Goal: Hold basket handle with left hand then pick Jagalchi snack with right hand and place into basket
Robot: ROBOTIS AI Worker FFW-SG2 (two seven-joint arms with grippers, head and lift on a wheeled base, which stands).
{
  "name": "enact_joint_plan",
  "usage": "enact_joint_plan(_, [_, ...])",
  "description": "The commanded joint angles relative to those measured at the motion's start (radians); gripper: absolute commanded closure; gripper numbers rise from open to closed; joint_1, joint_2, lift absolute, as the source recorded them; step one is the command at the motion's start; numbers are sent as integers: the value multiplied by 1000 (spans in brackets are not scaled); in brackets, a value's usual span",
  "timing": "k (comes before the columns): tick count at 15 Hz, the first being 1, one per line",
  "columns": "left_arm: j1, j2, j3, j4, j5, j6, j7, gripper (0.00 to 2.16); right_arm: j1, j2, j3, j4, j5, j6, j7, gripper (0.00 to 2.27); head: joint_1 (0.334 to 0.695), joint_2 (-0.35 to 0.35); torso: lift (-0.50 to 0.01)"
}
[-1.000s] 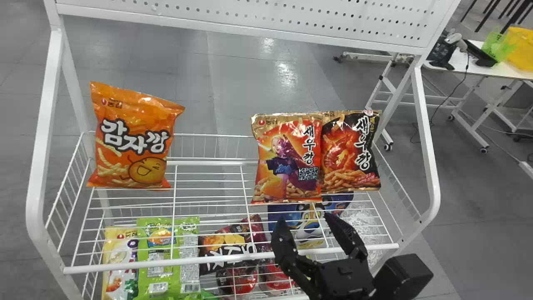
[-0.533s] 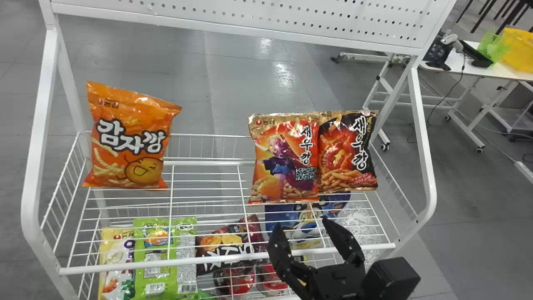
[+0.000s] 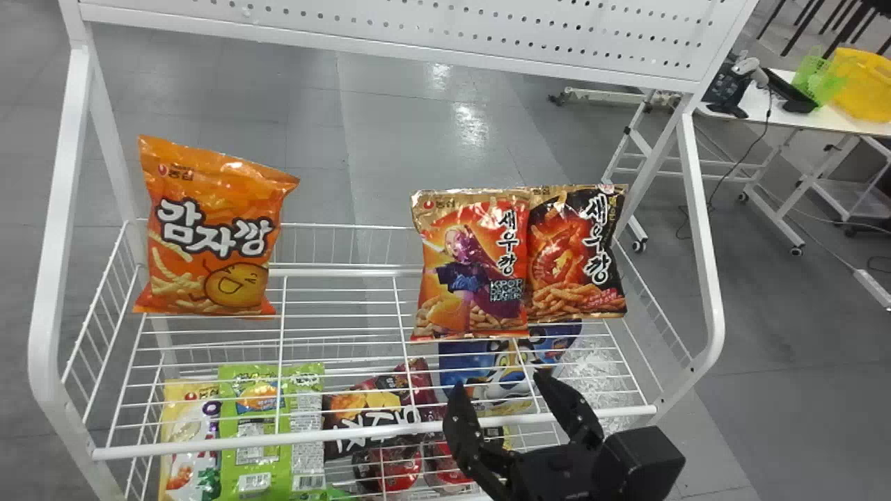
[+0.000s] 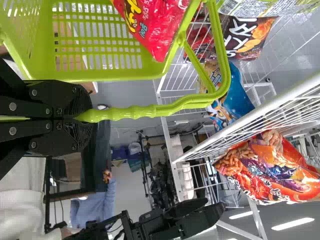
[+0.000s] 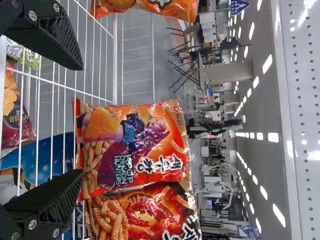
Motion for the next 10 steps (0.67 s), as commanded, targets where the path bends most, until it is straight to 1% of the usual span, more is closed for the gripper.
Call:
enact_joint_plan(1, [0, 0, -1, 0, 0, 0, 2, 1936, -3, 0, 0, 1, 2, 8, 0, 66, 695, -289, -10])
enact_joint_plan(10, [-14, 0, -4, 8, 0, 0, 6, 1936, -15, 0, 0, 1, 5, 35, 2, 66, 695, -287, -10])
